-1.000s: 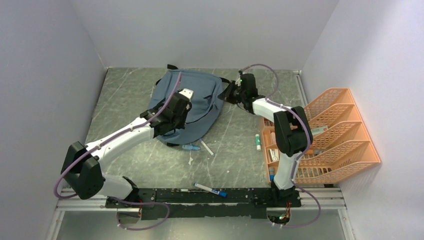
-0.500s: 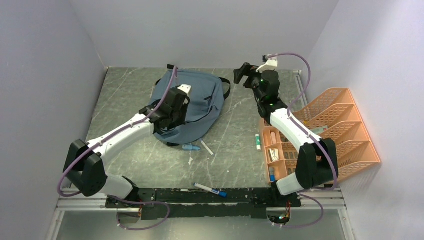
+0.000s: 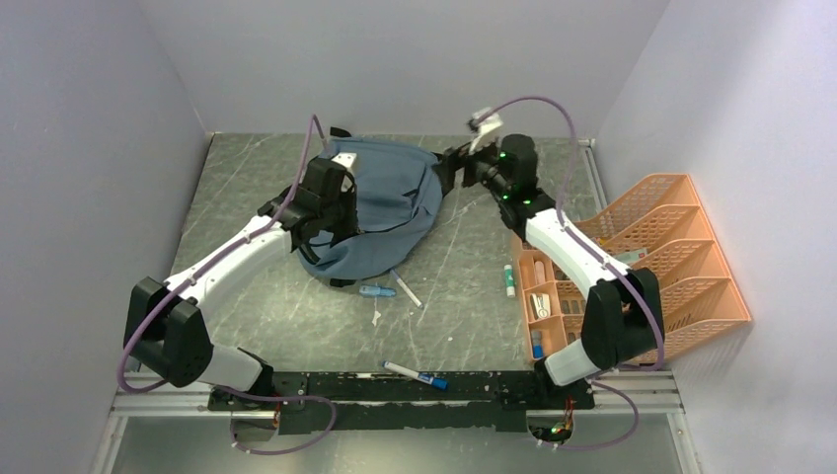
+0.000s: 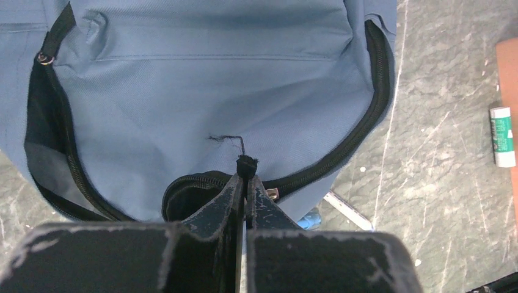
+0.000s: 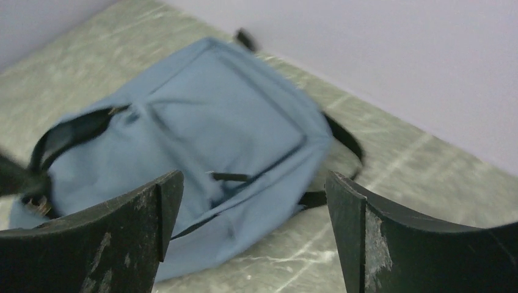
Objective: Pack the student bag
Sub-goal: Zip the student bag at the center of the board.
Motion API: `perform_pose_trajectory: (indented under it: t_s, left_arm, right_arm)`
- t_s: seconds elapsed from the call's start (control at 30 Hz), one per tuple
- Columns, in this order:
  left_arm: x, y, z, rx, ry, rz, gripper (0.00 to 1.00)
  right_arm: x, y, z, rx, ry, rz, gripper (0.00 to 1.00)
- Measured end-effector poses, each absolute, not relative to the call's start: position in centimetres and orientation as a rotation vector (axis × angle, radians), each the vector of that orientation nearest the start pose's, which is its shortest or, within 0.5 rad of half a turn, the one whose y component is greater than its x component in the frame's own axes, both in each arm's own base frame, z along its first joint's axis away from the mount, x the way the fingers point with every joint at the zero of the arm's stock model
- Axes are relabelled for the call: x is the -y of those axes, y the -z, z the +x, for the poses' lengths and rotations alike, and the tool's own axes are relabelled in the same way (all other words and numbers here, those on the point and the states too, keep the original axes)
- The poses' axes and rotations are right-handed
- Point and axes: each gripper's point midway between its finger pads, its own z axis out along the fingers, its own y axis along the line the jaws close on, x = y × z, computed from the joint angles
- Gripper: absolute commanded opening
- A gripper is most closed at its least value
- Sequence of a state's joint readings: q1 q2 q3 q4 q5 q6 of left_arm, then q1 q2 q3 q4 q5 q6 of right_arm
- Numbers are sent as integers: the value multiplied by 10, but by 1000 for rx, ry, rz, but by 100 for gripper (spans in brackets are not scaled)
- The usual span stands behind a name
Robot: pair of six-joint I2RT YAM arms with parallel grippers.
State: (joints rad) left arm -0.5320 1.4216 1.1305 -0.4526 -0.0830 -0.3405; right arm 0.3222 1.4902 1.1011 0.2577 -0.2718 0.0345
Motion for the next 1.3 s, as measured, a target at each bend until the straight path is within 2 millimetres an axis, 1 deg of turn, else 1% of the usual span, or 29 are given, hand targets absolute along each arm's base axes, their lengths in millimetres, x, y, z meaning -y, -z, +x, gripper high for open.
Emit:
perform_pose_trajectory:
  t_s: [0.03, 0.1, 0.13, 0.17, 0.2, 0.23, 0.27, 0.33, 0.43, 0.5, 0.67, 0.8, 0.87, 0.97, 1.1, 1.13, 1.23, 1.3]
  left_arm:
    - [197, -164, 337, -2329, 349, 178, 5]
    - [198, -164, 337, -2329, 361, 175, 5]
    - [198, -165, 338, -2328, 367, 172, 5]
    - [198, -165, 338, -2328, 370, 170, 5]
    - [198, -165, 338, -2329, 372, 169, 5]
    - [198, -165, 338, -2329, 374, 167, 5]
    - [197, -165, 338, -2329, 375, 166, 5]
    - [198, -165, 338, -2329, 378, 163, 5]
    - [198, -167, 338, -2323, 381, 163, 5]
    - [198, -170, 338, -2316, 388, 164, 5]
    - [200, -172, 336, -2307, 410, 171, 5]
    - [201, -170, 333, -2305, 427, 177, 5]
    - [202, -170, 332, -2303, 436, 180, 5]
    - [202, -172, 332, -2297, 446, 182, 5]
    - [203, -172, 330, -2296, 457, 187, 5]
    - [203, -172, 330, -2297, 459, 189, 5]
    - [204, -171, 329, -2298, 461, 190, 5]
    - [204, -171, 330, -2297, 463, 190, 5]
  right_arm:
    - [-212, -264, 437, -1657, -496, -528, 91]
    - [-247, -255, 417, -1637, -510, -709, 89]
    - [-273, -246, 399, -1618, -536, -837, 88]
    - [-290, -238, 385, -1603, -559, -926, 86]
    - [-310, -227, 365, -1582, -592, -1042, 85]
    - [-326, -215, 347, -1566, -622, -1142, 84]
    - [-338, -205, 332, -1550, -647, -1226, 83]
    - [-350, -188, 311, -1528, -678, -1337, 79]
    - [-357, -170, 296, -1513, -698, -1438, 78]
    - [-359, -164, 294, -1507, -700, -1464, 78]
    - [-363, -152, 297, -1501, -700, -1494, 77]
    - [-369, -143, 303, -1502, -704, -1510, 74]
    - [-373, -141, 306, -1496, -706, -1512, 71]
    - [-379, -140, 309, -1480, -718, -1513, 63]
    - [-384, -140, 312, -1465, -730, -1514, 49]
    - [-385, -141, 312, -1459, -732, -1514, 48]
    - [-387, -142, 314, -1453, -732, -1508, 39]
    - [-388, -144, 315, -1442, -732, -1500, 39]
